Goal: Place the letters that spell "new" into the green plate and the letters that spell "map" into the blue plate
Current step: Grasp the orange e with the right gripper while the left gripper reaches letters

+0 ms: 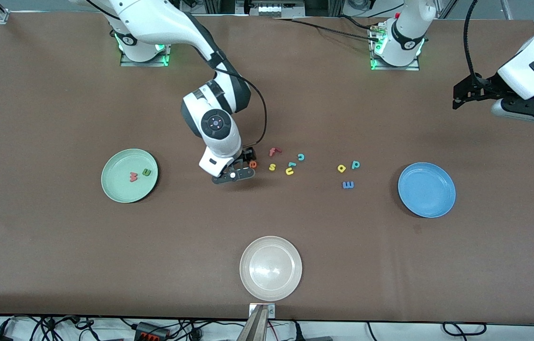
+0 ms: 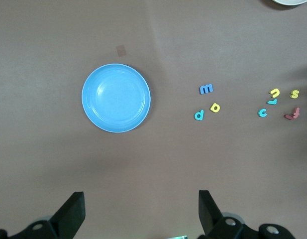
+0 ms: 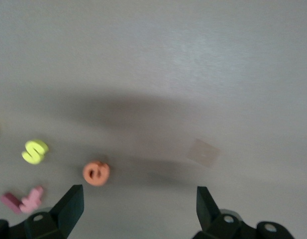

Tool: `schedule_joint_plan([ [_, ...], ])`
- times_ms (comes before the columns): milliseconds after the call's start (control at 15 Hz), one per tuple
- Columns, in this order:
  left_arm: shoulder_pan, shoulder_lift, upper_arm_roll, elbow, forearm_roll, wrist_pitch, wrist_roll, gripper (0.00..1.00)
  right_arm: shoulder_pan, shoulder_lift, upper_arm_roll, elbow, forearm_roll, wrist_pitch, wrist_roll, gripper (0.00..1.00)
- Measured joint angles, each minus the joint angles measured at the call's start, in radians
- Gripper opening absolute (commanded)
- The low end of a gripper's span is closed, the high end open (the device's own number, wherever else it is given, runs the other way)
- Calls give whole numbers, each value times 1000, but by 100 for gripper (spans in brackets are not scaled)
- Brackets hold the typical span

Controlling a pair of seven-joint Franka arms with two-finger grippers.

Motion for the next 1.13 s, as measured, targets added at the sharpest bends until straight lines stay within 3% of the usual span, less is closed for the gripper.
schedule_joint_plan([
  [133, -1, 0, 0, 0, 0, 0, 0, 100, 14, 34, 0, 31, 0, 22, 107, 92],
  [333, -2, 0, -1, 0, 0, 0, 0, 100, 15, 70, -1, 82, 0, 25, 228, 87],
  [1131, -4, 0, -2, 0, 0, 0, 0, 100, 64, 119, -6, 123, 0, -28, 355, 85],
])
